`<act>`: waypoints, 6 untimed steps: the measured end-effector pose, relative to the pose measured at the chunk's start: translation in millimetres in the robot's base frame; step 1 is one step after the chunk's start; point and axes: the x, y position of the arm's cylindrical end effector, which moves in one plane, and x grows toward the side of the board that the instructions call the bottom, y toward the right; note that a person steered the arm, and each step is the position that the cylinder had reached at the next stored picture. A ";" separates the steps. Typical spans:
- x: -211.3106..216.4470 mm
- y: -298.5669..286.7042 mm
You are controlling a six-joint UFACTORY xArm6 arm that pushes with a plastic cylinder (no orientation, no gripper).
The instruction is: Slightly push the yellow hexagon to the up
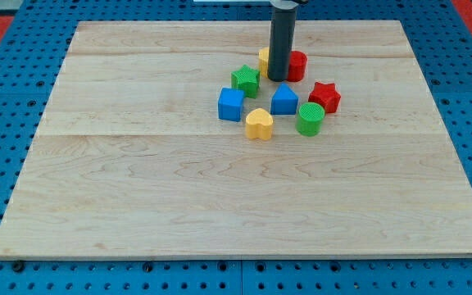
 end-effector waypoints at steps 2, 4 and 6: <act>-2.0 56.1; -2.3 9.6; -2.0 -5.0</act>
